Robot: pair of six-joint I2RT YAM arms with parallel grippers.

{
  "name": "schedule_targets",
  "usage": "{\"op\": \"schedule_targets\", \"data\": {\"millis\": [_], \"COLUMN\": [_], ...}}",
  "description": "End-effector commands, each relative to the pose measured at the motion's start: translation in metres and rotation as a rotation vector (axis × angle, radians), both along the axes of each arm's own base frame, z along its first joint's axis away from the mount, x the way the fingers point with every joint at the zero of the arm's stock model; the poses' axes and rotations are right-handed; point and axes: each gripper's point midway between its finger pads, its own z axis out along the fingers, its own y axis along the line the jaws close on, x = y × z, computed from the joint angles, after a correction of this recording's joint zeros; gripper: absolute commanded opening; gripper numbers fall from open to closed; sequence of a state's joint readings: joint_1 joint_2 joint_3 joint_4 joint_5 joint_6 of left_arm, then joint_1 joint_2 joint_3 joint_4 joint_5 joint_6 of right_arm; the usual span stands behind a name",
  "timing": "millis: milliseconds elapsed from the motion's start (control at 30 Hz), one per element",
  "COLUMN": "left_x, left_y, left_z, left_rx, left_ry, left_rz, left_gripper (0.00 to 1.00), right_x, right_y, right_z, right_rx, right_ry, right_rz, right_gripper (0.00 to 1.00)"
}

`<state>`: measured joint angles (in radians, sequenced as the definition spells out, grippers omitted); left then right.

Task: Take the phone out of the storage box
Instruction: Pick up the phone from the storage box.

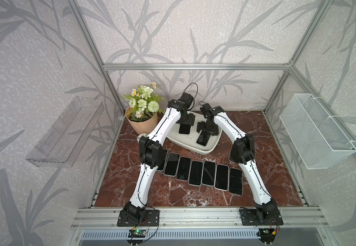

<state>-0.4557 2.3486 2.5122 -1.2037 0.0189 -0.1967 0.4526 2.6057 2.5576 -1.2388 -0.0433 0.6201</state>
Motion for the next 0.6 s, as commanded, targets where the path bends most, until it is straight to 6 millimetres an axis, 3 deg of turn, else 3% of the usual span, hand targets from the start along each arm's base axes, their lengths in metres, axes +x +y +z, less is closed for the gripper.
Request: {"op": "schedule_targets", "data": {"millis": [0, 300, 567], "left_x": [-0.022, -0.097, -0.154], "left_y": [0.015, 0.069, 0.139], "left_z": [0.032, 0.05, 0.028], "left_rx": [0.019, 0.124, 0.294], "left_ry": [0.001, 0.008, 0.07], "left_rz": [-0.002, 0.019, 0.087], "left_gripper": [0.62, 0.62, 0.63], "right_x": [-0.005, -0.006, -0.016], "right_y": [-0.001, 0.011, -0.002], "right_z": [-0.005, -0.029, -0.048], "right_rx": [-0.032, -0.045, -0.129], "right_ry": [0.024, 0.043, 0.093], "right_rz": [-0.022, -0.022, 0.031], "right_gripper": [0.99, 0.99, 0.99]}}
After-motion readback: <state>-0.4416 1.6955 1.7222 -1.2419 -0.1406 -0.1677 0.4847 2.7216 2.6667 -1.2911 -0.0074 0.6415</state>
